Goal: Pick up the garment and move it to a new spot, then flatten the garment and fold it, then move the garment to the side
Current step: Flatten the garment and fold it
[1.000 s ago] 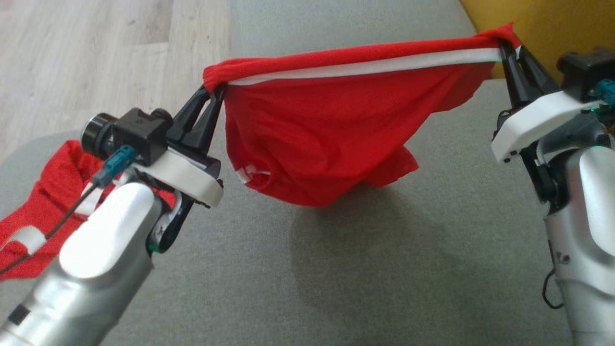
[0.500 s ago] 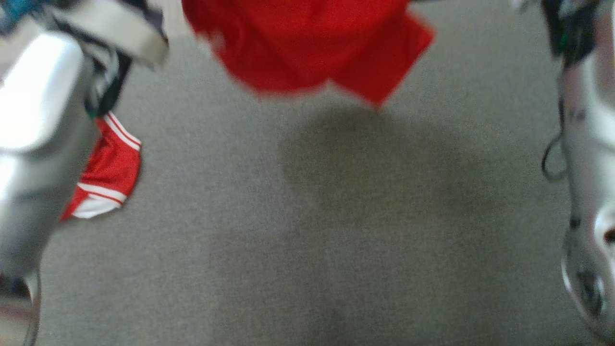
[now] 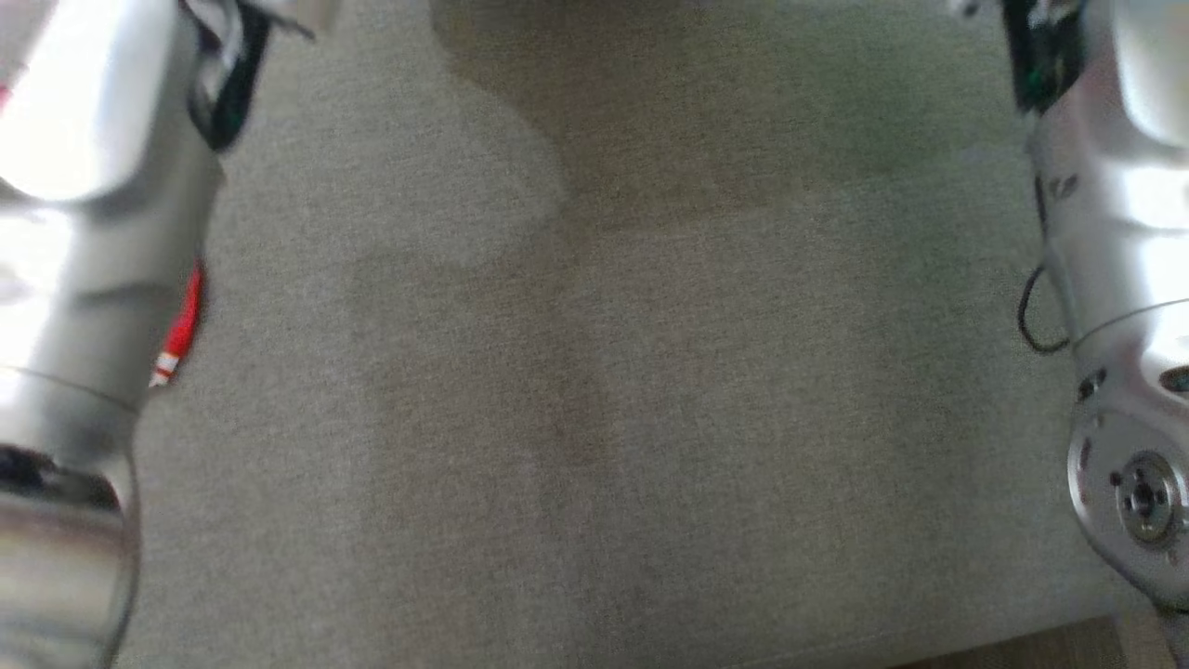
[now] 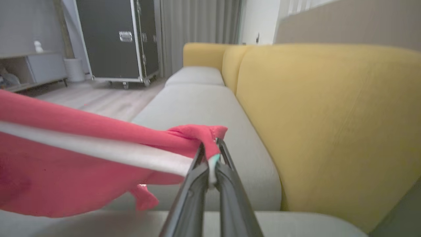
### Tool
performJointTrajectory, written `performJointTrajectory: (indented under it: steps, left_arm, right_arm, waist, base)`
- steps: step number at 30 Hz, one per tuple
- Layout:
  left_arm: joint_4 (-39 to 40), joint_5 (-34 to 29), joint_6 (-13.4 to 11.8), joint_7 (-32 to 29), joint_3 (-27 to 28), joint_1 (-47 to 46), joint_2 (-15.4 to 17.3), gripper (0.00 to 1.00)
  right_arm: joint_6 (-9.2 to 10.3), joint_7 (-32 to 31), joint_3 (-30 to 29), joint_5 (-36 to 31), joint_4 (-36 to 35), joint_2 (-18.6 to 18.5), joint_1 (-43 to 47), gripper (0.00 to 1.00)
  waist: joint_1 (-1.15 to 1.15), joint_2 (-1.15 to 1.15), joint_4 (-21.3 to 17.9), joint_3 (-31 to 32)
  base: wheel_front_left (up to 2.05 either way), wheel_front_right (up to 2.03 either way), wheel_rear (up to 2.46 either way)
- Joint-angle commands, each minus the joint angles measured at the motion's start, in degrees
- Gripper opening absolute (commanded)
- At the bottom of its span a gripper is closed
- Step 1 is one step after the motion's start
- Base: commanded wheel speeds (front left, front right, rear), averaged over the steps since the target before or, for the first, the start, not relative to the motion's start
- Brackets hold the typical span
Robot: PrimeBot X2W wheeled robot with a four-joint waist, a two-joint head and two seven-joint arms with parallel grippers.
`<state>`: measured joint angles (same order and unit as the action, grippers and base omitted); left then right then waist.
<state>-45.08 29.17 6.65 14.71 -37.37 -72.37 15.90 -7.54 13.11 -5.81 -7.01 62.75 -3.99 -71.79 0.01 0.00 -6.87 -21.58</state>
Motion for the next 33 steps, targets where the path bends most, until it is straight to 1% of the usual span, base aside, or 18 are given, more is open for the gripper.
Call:
performJointTrajectory:
  steps: [1, 2, 5, 6, 8, 10, 15, 18, 21, 23, 26, 30, 33]
  left_arm:
    - [0.2, 0.0, 0.3, 0.3, 1.4, 0.9, 2.2, 0.00]
    - [0.2, 0.0, 0.3, 0.3, 1.4, 0.9, 2.2, 0.00]
    - [-1.0, 0.5, 0.7, 0.3, -0.2, 5.7, 1.6, 0.00]
    - [-1.5, 1.0, 0.7, 0.3, -1.3, 7.4, 1.4, 0.00]
    - [-1.6, 2.8, 0.8, 0.1, -5.3, 11.2, 1.3, 0.00]
    - [-0.6, 5.3, 0.8, -0.3, -9.1, 14.3, 2.0, 0.00]
    - [4.1, 11.7, 0.8, -1.7, -16.0, 20.2, 5.1, 0.00]
    - [6.6, 13.5, 0.8, -2.0, -19.2, 22.9, 7.0, 0.00]
    - [8.1, 14.2, 0.8, -1.7, -21.2, 25.3, 8.0, 0.00]
    - [8.8, 14.5, 0.8, -1.4, -22.1, 26.8, 8.1, 0.00]
    - [9.9, 14.3, 0.8, -1.1, -23.1, 29.0, 8.1, 0.00]
    - [11.3, 14.1, 0.3, -0.8, -24.2, 32.5, 8.3, 0.00]
    - [12.9, 14.1, -0.5, -0.6, -25.0, 35.2, 8.5, 0.00]
  right_arm:
    - [0.05, 0.0, 0.3, -0.7, 1.0, 0.4, 0.3, 0.00]
    - [0.05, 0.0, 0.3, -0.7, 1.0, 0.4, 0.3, 0.00]
    - [0.05, -1.1, 1.9, -0.9, 5.9, -0.2, 2.5, 0.00]
    - [0.05, -1.7, 2.6, -0.7, 7.2, -0.3, 3.3, 0.00]
    - [0.05, -3.2, 4.2, 0.2, 9.1, -0.9, 5.3, 0.00]
    - [0.05, -5.0, 6.3, 1.7, 10.1, -1.5, 7.5, 0.00]
    - [0.05, -10.0, 13.9, 6.7, 11.0, -3.0, 12.8, 0.00]
    - [0.05, -13.1, 19.1, 10.7, 11.0, -4.5, 15.6, 0.00]
    - [0.05, -16.5, 24.2, 15.6, 10.7, -6.0, 18.5, 0.00]
    - [0.05, -19.1, 27.9, 19.2, 9.1, -7.3, 21.0, 0.00]
    - [0.05, -23.4, 33.8, 25.5, 4.3, -10.3, 25.3, 0.00]
    - [0.05, -29.9, 41.3, 35.0, -4.6, -16.8, 31.2, 0.00]
    - [0.05, -33.6, 45.2, 41.6, -11.8, -22.4, 35.0, 0.00]
  waist:
    - [-0.01, 0.00, 0.3, -0.2]
    - [-0.01, 0.00, 0.3, -0.2]
    - [-0.01, 0.00, 0.8, 0.5]
    - [-0.01, 0.00, 1.0, 1.0]
    - [-0.01, 0.00, 1.5, 2.3]
    - [-0.01, 0.00, 1.9, 3.8]
    - [-0.01, 0.00, 2.5, 7.2]
    - [-0.01, 0.00, 2.6, 9.3]
    - [-0.01, 0.00, 2.6, 11.4]
    - [-0.01, 0.00, 2.7, 12.8]
    - [-0.01, 0.00, 2.7, 14.8]
    - [-0.01, 0.00, 2.4, 17.7]
    - [-0.01, 0.00, 2.1, 19.9]
  base:
    - [0.00, 0.00, 0.00]
    - [0.00, 0.00, 0.00]
    - [0.00, 0.00, 0.00]
    - [0.00, 0.00, 0.00]
    - [0.00, 0.00, 0.00]
    - [0.00, 0.00, 0.00]
    - [0.00, 0.00, 0.00]
    - [0.00, 0.00, 0.00]
    - [0.00, 0.00, 0.00]
    - [0.00, 0.00, 0.00]
    - [0.00, 0.00, 0.00]
    - [0.00, 0.00, 0.00]
    - [0.00, 0.00, 0.00]
